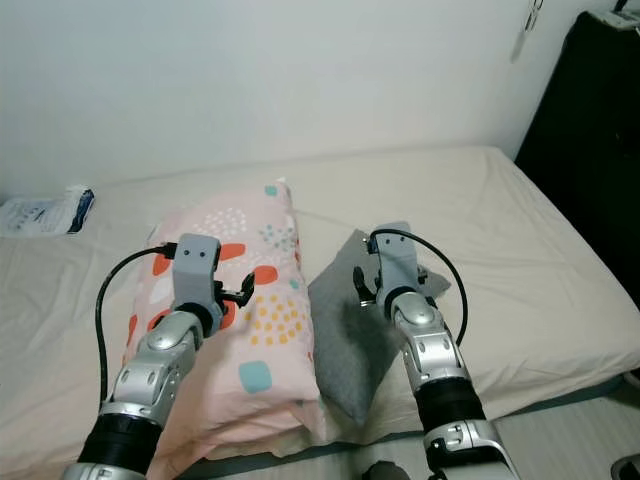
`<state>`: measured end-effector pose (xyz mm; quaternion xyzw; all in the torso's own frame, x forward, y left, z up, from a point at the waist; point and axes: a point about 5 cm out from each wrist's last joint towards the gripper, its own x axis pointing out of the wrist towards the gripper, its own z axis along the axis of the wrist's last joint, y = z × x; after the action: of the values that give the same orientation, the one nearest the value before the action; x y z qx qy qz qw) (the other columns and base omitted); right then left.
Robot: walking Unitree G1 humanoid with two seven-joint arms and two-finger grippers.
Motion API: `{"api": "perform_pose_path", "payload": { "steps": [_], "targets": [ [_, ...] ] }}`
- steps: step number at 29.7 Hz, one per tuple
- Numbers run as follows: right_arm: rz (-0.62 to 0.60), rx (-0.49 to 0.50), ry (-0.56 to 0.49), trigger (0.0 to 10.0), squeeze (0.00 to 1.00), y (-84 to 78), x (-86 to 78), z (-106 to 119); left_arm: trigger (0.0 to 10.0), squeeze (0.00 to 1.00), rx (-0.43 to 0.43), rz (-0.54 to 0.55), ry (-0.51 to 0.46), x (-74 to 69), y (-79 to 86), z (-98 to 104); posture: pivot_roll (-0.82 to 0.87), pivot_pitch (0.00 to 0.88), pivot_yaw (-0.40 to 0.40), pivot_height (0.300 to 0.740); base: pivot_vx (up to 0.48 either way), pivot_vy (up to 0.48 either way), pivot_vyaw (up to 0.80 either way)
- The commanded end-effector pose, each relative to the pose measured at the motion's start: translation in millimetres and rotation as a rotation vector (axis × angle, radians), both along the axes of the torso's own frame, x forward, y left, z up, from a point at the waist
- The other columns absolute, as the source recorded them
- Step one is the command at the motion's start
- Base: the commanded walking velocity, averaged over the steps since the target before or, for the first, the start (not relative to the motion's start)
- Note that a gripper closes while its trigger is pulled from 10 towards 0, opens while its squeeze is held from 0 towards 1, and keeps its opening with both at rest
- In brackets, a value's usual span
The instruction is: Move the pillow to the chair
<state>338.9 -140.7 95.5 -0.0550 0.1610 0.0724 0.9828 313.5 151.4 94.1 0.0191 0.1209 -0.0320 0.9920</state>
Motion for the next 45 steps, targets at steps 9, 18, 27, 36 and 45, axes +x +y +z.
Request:
{"api": "perform_pose_path", "payload": {
  "steps": [9,18,27,36,45],
  "targets": [
    [0.065,-0.035,-0.021,10.0,0.0,-0.9,5.0,11,10.0,0.0,-0.005,0.056,0.016,-2.7,7.2,-8,-0.04,0.096,-0.037,0.666,0.0,0.0,0.0],
    [0.102,-0.042,-0.02,10.0,0.0,-2.3,5.0,12,10.0,0.0,-0.025,0.08,0.008,-9.8,6.7,-10,-0.04,0.117,-0.076,0.661,0.0,0.0,0.0],
    [0.1,-0.027,-0.024,10.0,0.0,-1.6,3.1,13,10.0,0.0,-0.039,0.061,-0.002,-12.4,6.1,-8,-0.05,0.129,-0.076,0.636,0.0,0.0,0.0],
    [0.094,-0.031,-0.012,10.0,0.0,-5.3,0.5,11,10.0,0.0,-0.076,-0.005,-0.016,-15.8,-6.3,-6,-0.05,0.138,-0.077,0.611,0.0,0.0,0.0],
    [0.06,-0.01,0.002,10.0,0.0,-10.7,0.2,8,10.0,0.0,-0.071,-0.005,-0.017,-15.5,-3.5,-4,-0.05,0.143,-0.071,0.611,0.0,0.0,0.0]
  ]
}}
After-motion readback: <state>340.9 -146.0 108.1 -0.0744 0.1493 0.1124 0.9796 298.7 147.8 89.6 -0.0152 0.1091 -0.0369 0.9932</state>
